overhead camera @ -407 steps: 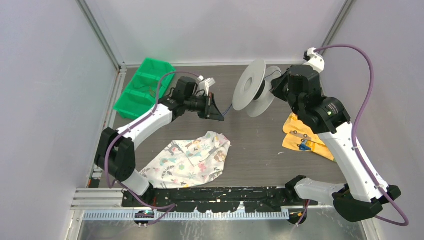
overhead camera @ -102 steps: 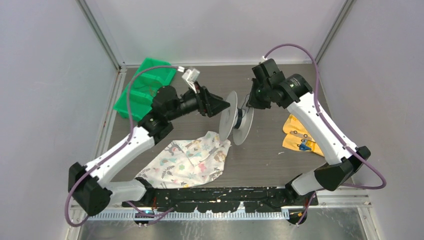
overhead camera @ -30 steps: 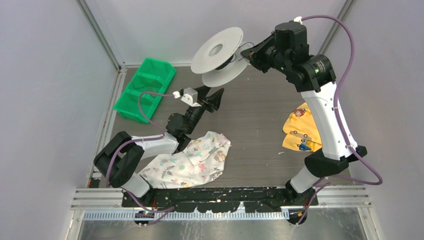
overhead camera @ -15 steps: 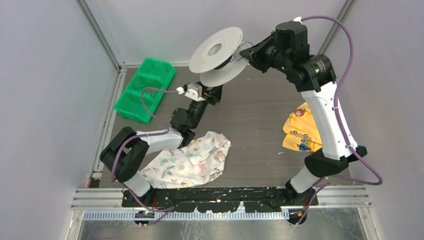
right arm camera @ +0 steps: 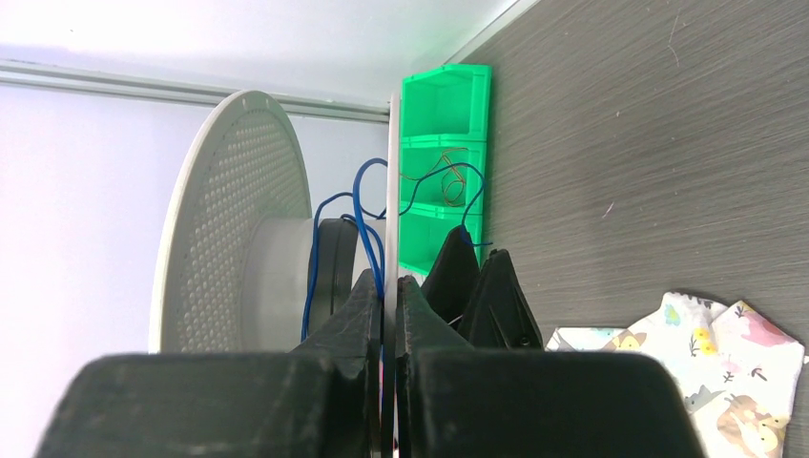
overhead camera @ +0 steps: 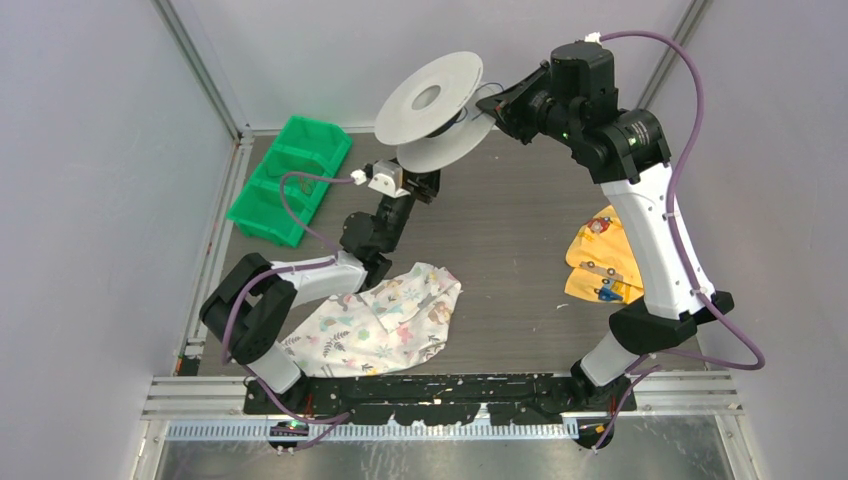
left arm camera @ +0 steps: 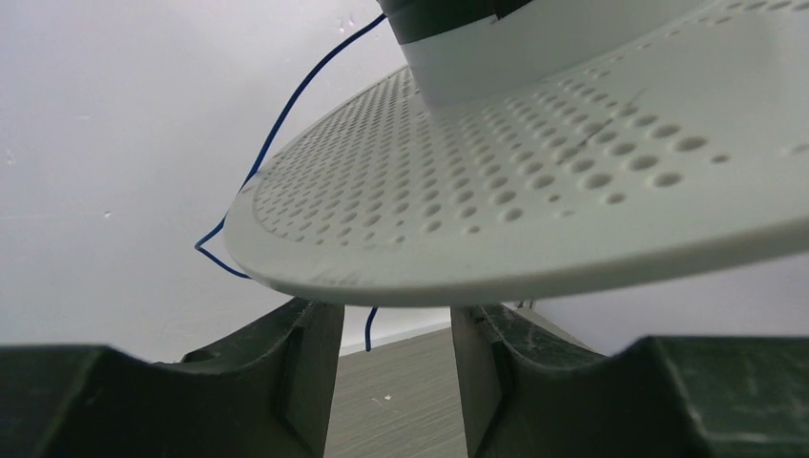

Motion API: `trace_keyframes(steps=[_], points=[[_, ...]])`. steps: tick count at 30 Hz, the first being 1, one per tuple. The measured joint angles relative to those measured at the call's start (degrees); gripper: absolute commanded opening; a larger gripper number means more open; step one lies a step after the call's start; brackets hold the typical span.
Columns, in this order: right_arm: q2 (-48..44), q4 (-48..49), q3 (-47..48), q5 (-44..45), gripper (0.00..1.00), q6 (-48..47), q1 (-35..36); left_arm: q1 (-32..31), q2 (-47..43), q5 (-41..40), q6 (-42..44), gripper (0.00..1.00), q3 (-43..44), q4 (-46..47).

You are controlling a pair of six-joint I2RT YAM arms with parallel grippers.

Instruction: Wrap the cables

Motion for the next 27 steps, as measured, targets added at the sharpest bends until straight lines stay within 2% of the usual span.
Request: trace_keyframes(steps=[5, 8, 18, 19, 22, 23, 27], points=[[0.0, 0.5, -0.7, -0.5, 0.01, 0.0, -0.3, 0.0, 0.0, -0.4, 0.3, 0.16, 0.0, 0.0], [0.0, 0.5, -1.0, -0.7, 0.01, 0.0, -0.3, 0.1, 0.0, -0.6, 0.5, 0.03, 0.0, 0.0], [0.0, 1.2, -2.3, -0.9, 0.01, 0.4, -1.0, 0.3, 0.0, -1.5, 0.6, 0.00, -0.2, 0.0], [0.0, 1.2, -2.4, -0.9, 0.01, 0.4, -1.1, 0.3, -0.1, -1.8, 0.5, 0.05, -0.5, 0.0], [0.0, 1.3, -2.7, -1.1, 0.01, 0.5, -1.3, 0.3, -0.2, -2.8, 1.2, 0.46, -1.9, 0.0], [0.0, 1.3, -2.8, -1.1, 0.01, 0.6, -1.4, 0.3, -0.2, -3.3, 1.6, 0.51, -2.3, 0.0], [0.0, 1.9, -3.0, -1.4, 0.01, 0.9, -1.4, 0.3, -0.2, -5.4, 2.1, 0.60, -3.2, 0.0]])
